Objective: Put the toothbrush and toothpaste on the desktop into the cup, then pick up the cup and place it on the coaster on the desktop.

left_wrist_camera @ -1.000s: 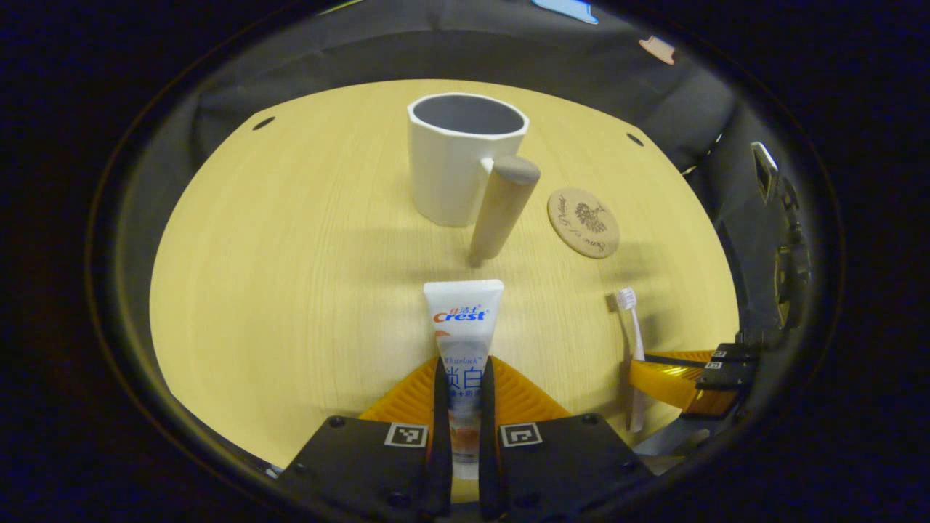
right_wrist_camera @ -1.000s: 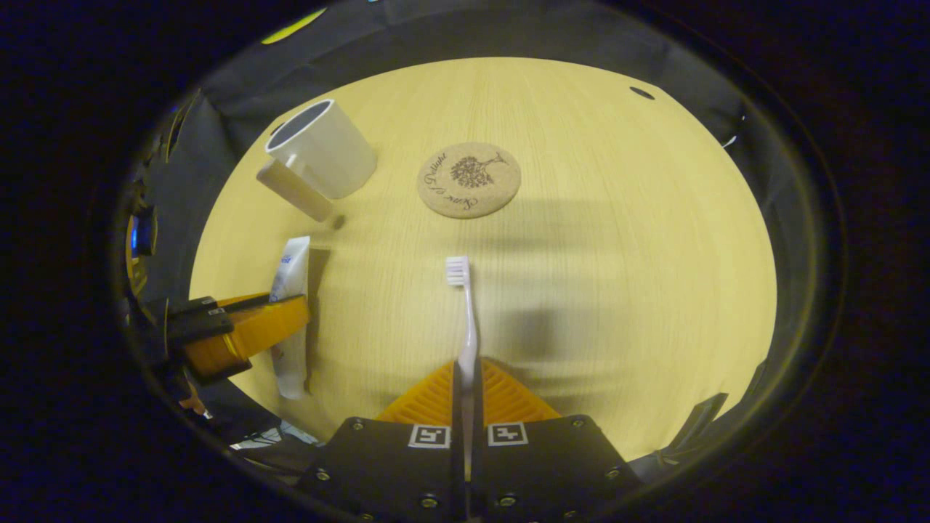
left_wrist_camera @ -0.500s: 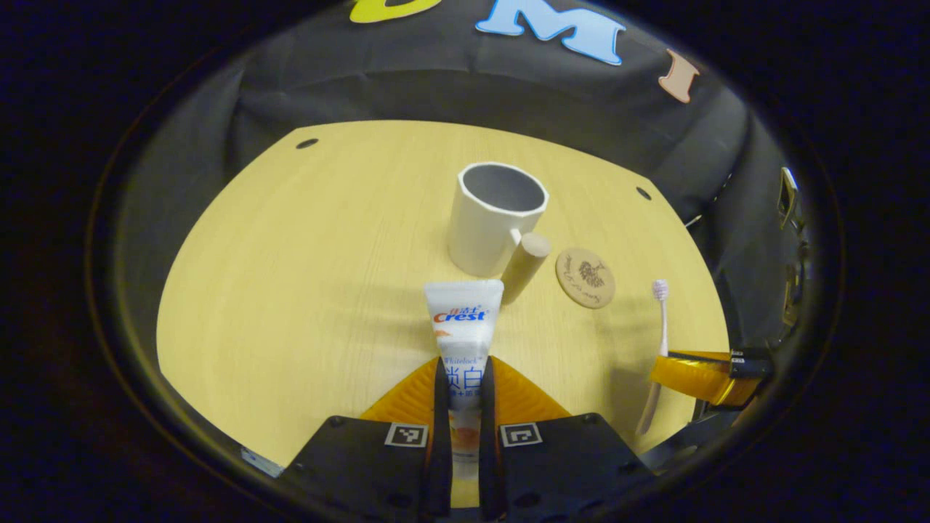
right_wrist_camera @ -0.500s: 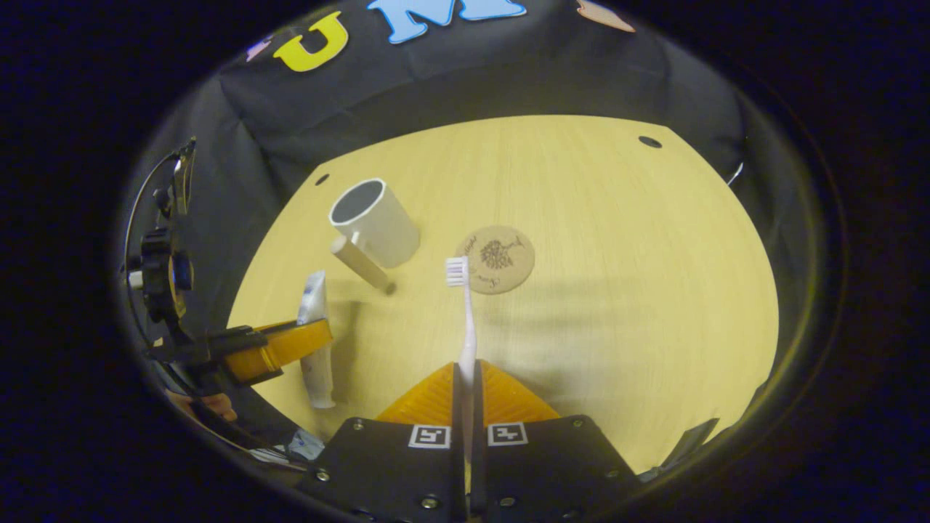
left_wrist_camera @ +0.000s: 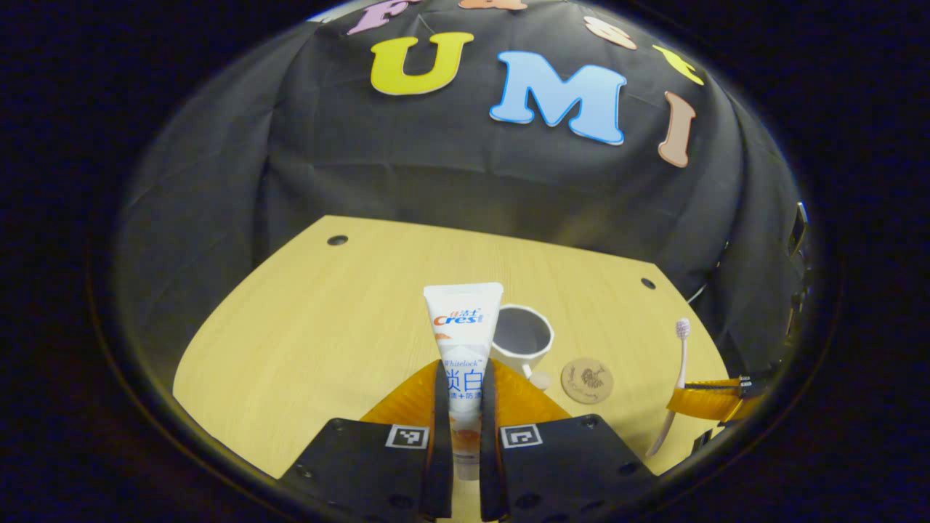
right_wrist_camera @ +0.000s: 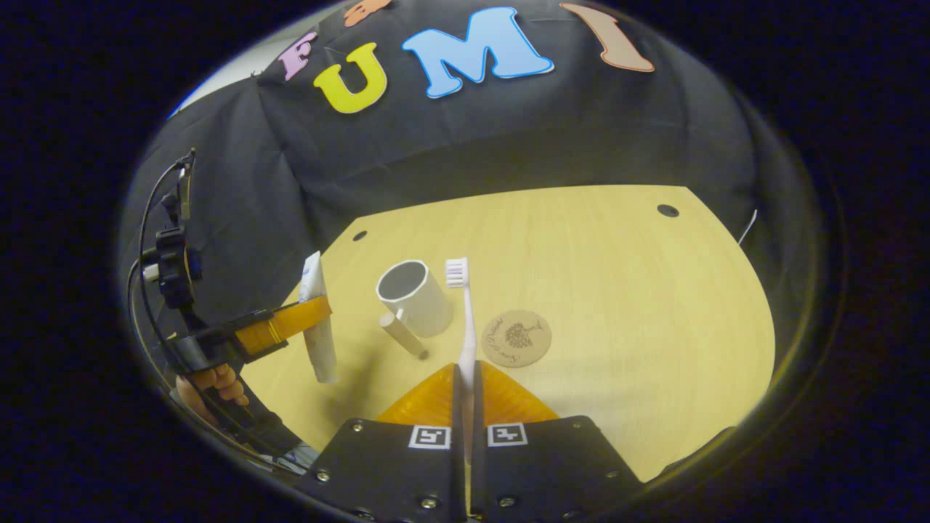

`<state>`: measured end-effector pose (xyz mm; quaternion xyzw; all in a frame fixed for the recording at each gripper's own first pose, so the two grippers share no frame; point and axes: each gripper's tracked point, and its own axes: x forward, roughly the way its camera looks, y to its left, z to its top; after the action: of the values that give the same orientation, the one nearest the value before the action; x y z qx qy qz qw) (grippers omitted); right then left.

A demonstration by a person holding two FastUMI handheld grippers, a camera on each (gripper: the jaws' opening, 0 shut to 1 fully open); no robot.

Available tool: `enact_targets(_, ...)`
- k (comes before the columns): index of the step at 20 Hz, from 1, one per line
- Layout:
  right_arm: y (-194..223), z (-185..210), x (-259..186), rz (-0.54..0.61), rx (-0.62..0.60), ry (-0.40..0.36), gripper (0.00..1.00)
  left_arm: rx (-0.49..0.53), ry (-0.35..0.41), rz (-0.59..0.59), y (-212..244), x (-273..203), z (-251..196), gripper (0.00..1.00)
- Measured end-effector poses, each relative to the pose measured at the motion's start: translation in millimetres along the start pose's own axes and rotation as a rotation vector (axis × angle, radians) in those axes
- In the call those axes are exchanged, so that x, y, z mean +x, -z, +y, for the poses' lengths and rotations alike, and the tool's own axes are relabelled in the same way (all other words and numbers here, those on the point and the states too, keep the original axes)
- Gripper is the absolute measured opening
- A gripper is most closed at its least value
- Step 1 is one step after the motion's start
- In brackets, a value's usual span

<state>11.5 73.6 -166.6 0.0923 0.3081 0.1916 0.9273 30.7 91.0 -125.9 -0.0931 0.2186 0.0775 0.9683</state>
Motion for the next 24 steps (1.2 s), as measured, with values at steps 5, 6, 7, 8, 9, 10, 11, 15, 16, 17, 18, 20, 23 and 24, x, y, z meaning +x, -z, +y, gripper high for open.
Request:
enact_targets(5,-29,7,-1,-0.093,-0.015,-0.025,0.04,0.027,0.033,-0.168,-57,9,-10,0.21)
enact_targets(6,-34,8,2,-0.111,-0.009,-0.025,0.04,0.033,0.041,-0.197,-63,10,-12,0.21)
enact_targets(7,-41,9,2,-0.129,-0.003,-0.025,0.04,0.037,0.052,-0.221,-70,13,-16,0.21)
enact_targets(8,-46,10,2,-0.149,0.002,-0.024,0.04,0.038,0.066,-0.245,-77,17,-19,0.22)
enact_targets(9,-53,11,2,-0.166,0.003,-0.03,0.04,0.034,0.08,-0.269,-84,20,-24,0.21)
enact_targets(10,-55,14,2,-0.175,0.003,-0.034,0.04,0.03,0.094,-0.291,-91,23,-29,0.21)
enact_targets(11,-58,14,3,-0.182,0.001,-0.028,0.04,0.024,0.114,-0.317,-97,26,-35,0.21)
enact_targets(15,-60,12,3,-0.184,-0.007,-0.004,0.04,-0.011,0.174,-0.407,-121,44,-52,0.21)
enact_targets(16,-58,11,2,-0.183,-0.007,0.004,0.04,-0.009,0.179,-0.408,-121,50,-55,0.2)
enact_targets(17,-59,10,3,-0.182,-0.008,0.009,0.04,-0.006,0.18,-0.407,-120,57,-56,0.22)
enact_targets(18,-57,9,3,-0.176,-0.009,0.015,0.04,-0.006,0.185,-0.408,-119,64,-57,0.22)
enact_targets(20,-57,8,2,-0.173,-0.008,0.023,0.04,-0.015,0.213,-0.396,-117,75,-65,0.21)
enact_targets(23,-58,6,8,-0.167,0.003,0.024,0.04,-0.007,0.229,-0.357,-102,94,-72,0.22)
enact_targets(24,-57,7,8,-0.164,0.007,0.023,0.04,0.0,0.23,-0.34,-96,99,-74,0.21)
